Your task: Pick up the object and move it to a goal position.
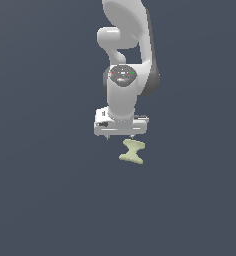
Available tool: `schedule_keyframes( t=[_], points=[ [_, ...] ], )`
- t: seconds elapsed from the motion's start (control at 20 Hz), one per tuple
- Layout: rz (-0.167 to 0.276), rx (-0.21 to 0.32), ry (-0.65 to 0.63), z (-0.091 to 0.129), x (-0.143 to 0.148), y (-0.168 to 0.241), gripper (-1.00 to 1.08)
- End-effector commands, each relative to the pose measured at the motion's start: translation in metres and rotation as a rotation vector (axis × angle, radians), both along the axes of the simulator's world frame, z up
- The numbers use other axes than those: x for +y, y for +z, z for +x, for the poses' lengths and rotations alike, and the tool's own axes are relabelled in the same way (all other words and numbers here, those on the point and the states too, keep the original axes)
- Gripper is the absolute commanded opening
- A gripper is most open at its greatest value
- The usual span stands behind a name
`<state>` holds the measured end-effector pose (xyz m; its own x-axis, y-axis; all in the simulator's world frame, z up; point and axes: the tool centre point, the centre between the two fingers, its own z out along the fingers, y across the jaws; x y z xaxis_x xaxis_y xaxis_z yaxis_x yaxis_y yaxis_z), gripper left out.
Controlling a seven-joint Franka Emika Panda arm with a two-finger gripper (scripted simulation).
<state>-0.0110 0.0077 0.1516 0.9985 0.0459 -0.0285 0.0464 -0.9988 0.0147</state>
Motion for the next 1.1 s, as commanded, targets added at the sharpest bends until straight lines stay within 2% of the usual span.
schedule_keyframes(
  t=[0.0,0.55,1.05],
  points=[
    [0.0,0.0,0.0,0.0,0.0,0.0,1.0],
    [-0.008,0.03,0.056,-0.002,0.012,-0.004,1.0],
    [-0.005,0.018,-0.002,-0.002,0.021,-0.017,1.0]
  ],
)
